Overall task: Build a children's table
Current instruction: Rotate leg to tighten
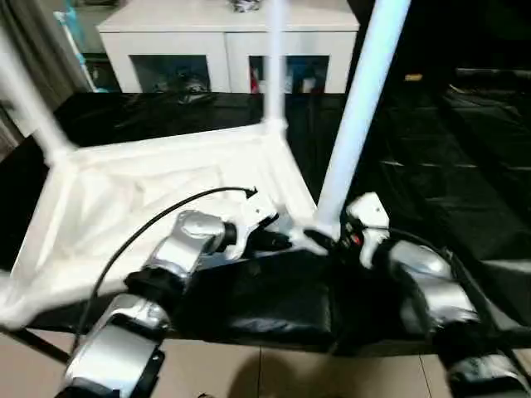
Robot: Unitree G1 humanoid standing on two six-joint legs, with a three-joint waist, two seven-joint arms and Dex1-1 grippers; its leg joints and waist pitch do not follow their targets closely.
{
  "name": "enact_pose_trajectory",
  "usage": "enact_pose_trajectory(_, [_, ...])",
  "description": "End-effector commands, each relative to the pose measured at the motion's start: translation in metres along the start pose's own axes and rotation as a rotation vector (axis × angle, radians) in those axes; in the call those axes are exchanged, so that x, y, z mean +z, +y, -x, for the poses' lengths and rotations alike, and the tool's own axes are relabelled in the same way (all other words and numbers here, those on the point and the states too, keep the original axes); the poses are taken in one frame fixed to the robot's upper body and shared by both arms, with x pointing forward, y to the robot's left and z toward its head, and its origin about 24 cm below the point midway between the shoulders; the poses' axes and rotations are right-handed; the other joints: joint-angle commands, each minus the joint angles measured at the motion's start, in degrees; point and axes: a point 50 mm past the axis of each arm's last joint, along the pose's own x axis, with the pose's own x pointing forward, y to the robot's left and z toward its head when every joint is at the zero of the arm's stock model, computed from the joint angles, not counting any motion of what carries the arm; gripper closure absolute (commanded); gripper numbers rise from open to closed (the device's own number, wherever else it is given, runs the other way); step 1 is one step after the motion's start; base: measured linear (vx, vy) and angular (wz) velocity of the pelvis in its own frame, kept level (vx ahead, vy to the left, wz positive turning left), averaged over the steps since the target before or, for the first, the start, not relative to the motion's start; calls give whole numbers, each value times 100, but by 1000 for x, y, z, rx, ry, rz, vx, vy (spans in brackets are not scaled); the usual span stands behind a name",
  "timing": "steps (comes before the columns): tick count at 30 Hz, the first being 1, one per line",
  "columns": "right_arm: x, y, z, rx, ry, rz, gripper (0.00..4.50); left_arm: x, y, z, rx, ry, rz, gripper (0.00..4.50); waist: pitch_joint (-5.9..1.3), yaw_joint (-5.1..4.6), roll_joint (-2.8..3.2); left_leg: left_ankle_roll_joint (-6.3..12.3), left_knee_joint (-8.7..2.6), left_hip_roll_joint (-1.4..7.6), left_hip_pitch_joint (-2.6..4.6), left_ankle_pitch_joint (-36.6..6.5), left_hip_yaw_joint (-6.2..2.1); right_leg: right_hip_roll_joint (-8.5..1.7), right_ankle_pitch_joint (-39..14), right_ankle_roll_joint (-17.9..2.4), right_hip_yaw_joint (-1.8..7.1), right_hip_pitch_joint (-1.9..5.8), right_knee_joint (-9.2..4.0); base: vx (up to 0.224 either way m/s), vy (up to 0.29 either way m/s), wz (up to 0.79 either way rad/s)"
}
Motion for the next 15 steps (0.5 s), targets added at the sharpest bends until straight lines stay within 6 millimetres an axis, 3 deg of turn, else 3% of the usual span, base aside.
enact_pose_trajectory(1, [-7, 1, -16, -163, 32, -97, 177, -14, 5, -4, 139, 29, 135, 450, -340, 11, -86, 194, -466, 48, 59, -1804, -63, -203, -2041, -1188, 89, 252, -465, 0, 0, 0])
enact_pose_trajectory(8, [-3, 17, -50, -322, 77, -153, 178, -4, 7, -22, 282, 51, 184, 450, -324, -33, -81, 104, -478, 22, 108, -2139, -85, -205, -2598, -999, 59, 215, -554, 0, 0, 0])
enact_pose_trajectory(10, [-2, 19, -56, -367, 89, -182, 178, -2, 5, -28, 289, 63, 193, 450, -321, -32, -95, 115, -484, 22, 104, -2146, -84, -202, -2587, -996, 63, 205, -553, 0, 0, 0])
enact_pose_trajectory(11, [-1, 19, -57, -381, 92, -180, 178, -2, 4, -29, 292, 67, 197, 450, -322, -24, -134, 134, -485, 21, 91, -2141, -85, -208, -2585, -964, 63, 214, -548, 0, 0, 0])
enact_pose_trajectory(14, [0, 21, -61, -386, 102, -166, 178, -2, 4, -30, 302, 73, 205, 450, -323, -25, -116, 123, -503, 33, 98, -2177, -88, -198, -2471, -967, 62, 206, -549, 0, 0, 0])
enact_pose_trajectory(15, [0, 21, -61, -379, 95, -178, 178, -3, 5, -29, 300, 76, 205, 450, -328, -34, -171, 131, -508, 35, 86, -2193, -85, -194, -2403, -974, 58, 217, -545, 0, 0, 0])
